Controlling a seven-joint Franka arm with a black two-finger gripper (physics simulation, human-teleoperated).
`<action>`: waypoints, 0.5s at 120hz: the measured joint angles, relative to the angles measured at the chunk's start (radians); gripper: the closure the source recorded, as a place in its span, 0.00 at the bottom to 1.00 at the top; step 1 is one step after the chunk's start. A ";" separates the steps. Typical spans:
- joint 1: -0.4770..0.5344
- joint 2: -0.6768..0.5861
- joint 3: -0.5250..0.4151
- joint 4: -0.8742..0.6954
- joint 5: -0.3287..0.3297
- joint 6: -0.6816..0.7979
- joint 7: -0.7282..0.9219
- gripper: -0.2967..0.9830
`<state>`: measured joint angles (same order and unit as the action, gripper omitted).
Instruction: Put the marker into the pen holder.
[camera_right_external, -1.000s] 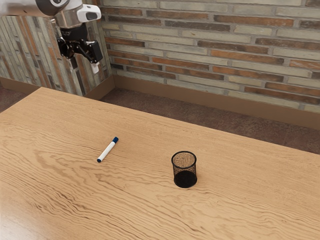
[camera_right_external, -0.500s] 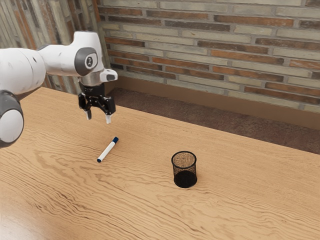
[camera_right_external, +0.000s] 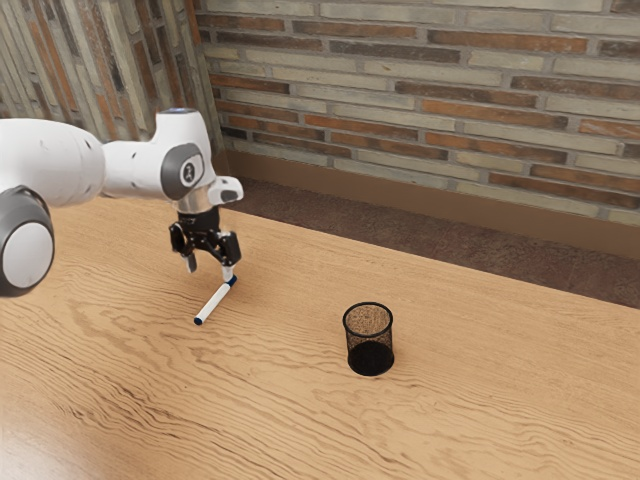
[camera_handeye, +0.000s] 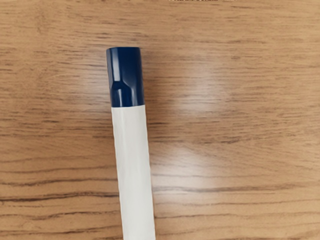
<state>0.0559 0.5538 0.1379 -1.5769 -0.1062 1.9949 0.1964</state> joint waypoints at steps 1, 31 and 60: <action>-0.001 -0.001 0.000 -0.002 0.000 0.002 0.002 0.25; -0.106 0.002 0.083 -0.023 0.001 0.049 0.035 0.25; -0.116 0.040 0.101 -0.025 0.030 0.087 0.036 0.25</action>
<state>-0.0605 0.5941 0.2387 -1.6024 -0.0760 2.0820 0.2325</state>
